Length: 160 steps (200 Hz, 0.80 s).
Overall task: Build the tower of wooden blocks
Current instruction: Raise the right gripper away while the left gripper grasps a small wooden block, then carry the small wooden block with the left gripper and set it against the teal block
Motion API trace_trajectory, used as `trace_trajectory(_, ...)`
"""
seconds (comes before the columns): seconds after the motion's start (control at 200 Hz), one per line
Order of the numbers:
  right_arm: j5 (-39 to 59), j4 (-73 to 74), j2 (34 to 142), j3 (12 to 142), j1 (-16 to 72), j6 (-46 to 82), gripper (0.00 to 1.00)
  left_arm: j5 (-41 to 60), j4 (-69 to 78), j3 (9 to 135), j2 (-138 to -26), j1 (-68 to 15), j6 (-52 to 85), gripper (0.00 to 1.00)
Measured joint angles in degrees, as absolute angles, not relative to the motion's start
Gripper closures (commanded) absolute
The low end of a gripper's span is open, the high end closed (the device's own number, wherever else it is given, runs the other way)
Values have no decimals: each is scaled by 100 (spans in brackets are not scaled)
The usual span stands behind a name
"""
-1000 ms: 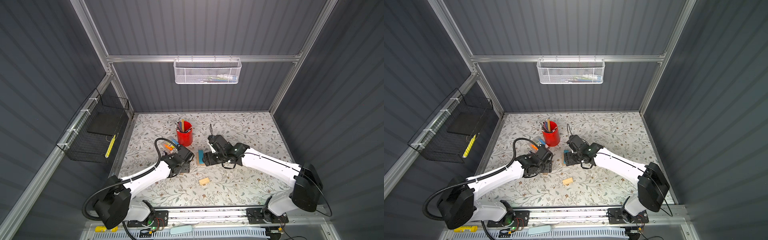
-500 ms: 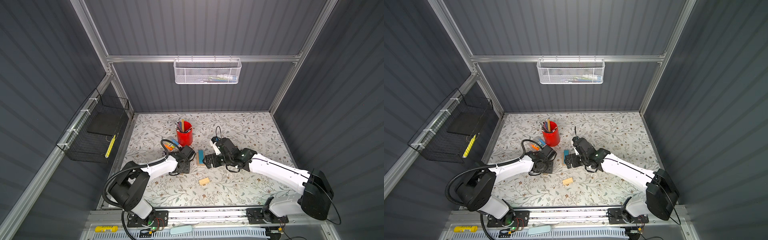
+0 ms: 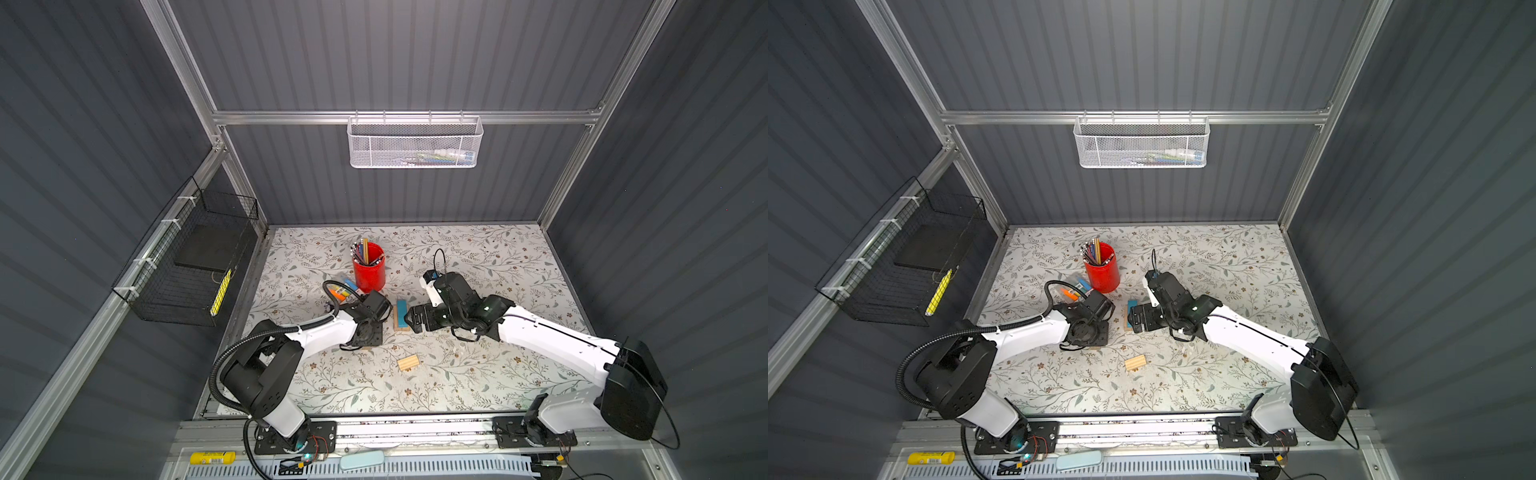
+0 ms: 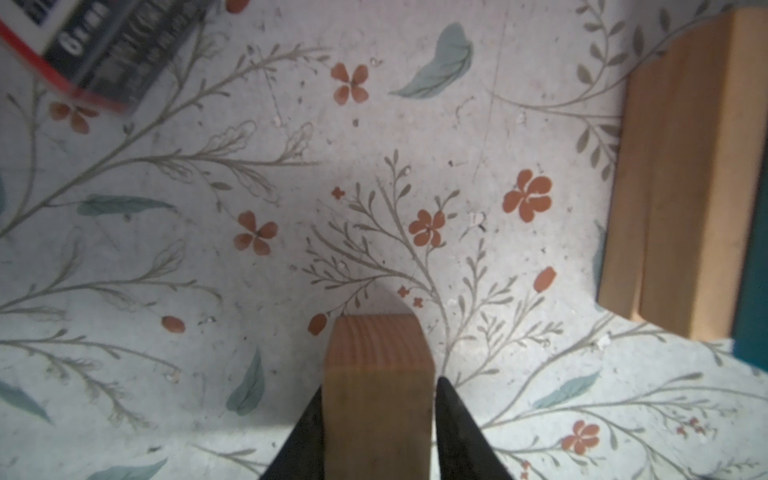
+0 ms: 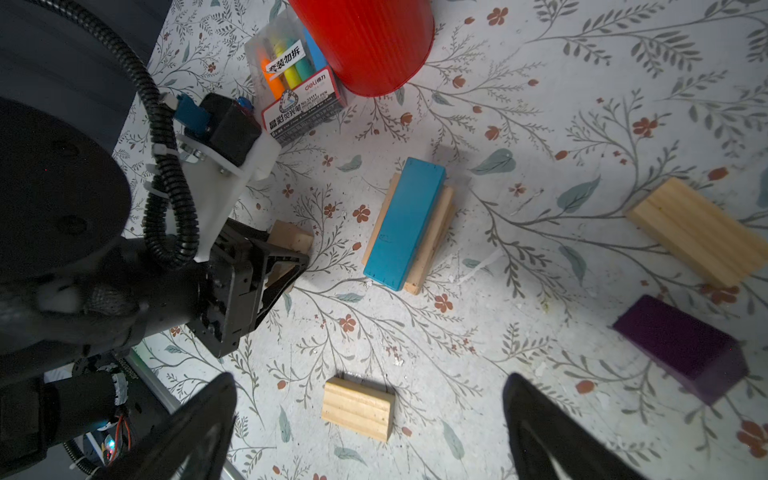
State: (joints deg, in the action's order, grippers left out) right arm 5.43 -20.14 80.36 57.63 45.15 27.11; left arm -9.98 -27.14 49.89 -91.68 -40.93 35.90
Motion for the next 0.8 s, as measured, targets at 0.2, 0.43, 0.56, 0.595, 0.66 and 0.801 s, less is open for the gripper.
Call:
trace_trajectory(0.2, 624, -2014, 8036, 5763, 4423, 2759, 1, -1022, -2738, 4989, -9166, -4093, 3647, 74)
trace_trajectory(0.43, 674, -2075, 7970, 5763, 4189, 2808, 1, -1044, -3035, 5009, -8892, -4093, 3778, 80)
trace_trajectory(0.56, 735, -2102, 7776, 5690, 4014, 2842, 1, -1048, -3326, 5269, -8648, -4095, 3905, 82)
trace_trajectory(0.595, 755, -2108, 7706, 5658, 3957, 2851, 1, -1050, -3391, 5363, -8597, -4104, 3942, 83)
trace_trajectory(0.66, 781, -2110, 7603, 5610, 3844, 2877, 1, -1066, -3522, 5557, -8532, -4154, 4021, 84)
trace_trajectory(0.801, 825, -2178, 7446, 5500, 3559, 2956, 1, -1090, -3813, 6090, -8552, -4370, 4191, 86)
